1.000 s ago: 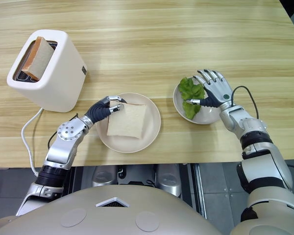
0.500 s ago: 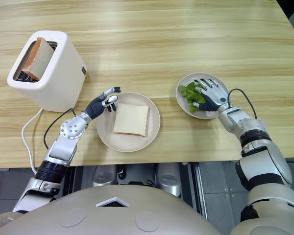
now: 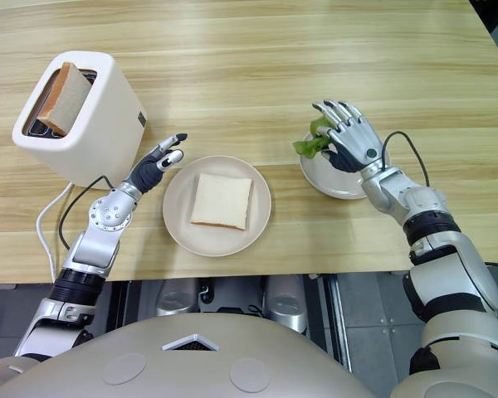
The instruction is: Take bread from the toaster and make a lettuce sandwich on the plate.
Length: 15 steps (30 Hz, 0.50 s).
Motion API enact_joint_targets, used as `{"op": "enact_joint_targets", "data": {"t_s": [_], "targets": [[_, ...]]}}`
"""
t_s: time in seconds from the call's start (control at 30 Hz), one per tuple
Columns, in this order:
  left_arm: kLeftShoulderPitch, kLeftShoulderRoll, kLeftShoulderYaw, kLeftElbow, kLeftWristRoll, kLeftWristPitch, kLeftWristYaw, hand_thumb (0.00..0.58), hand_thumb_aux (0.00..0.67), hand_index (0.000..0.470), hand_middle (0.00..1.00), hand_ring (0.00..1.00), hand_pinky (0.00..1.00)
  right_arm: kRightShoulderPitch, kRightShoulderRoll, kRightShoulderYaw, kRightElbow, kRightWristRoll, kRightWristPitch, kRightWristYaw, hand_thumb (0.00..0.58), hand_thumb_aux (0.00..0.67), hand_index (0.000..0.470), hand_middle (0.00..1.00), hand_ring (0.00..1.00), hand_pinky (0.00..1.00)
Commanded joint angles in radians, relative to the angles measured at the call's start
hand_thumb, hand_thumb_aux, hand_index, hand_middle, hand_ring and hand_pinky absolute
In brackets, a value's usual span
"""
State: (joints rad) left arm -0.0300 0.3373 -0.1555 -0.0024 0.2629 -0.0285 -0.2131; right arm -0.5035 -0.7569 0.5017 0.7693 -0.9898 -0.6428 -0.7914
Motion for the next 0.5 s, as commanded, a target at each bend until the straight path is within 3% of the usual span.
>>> {"op": "enact_joint_targets", "data": {"t_s": [0.03,0.23,0.5], "targets": [[-0.004,0.013,0.038,-0.130,-0.008,-0.008,0.003,0.000,0.000,0.000,0.00,0.00,0.00,0.037,0.018,-0.011,-0.201,0.029,-0.051,0.033,0.580,0.670,0.460,0.16,0.16,0.16],[-0.034,0.086,0.190,-0.262,-0.070,-0.004,-0.014,0.000,0.000,0.000,0.00,0.00,0.00,0.075,0.117,0.042,-0.392,0.003,-0.077,0.144,0.580,0.670,0.460,0.11,0.11,0.11],[-0.031,0.176,0.423,-0.379,-0.008,-0.009,0.069,0.000,0.000,0.000,0.00,0.00,0.00,0.067,0.227,0.126,-0.377,-0.023,-0.138,0.242,0.580,0.670,0.460,0.08,0.08,0.08]]}}
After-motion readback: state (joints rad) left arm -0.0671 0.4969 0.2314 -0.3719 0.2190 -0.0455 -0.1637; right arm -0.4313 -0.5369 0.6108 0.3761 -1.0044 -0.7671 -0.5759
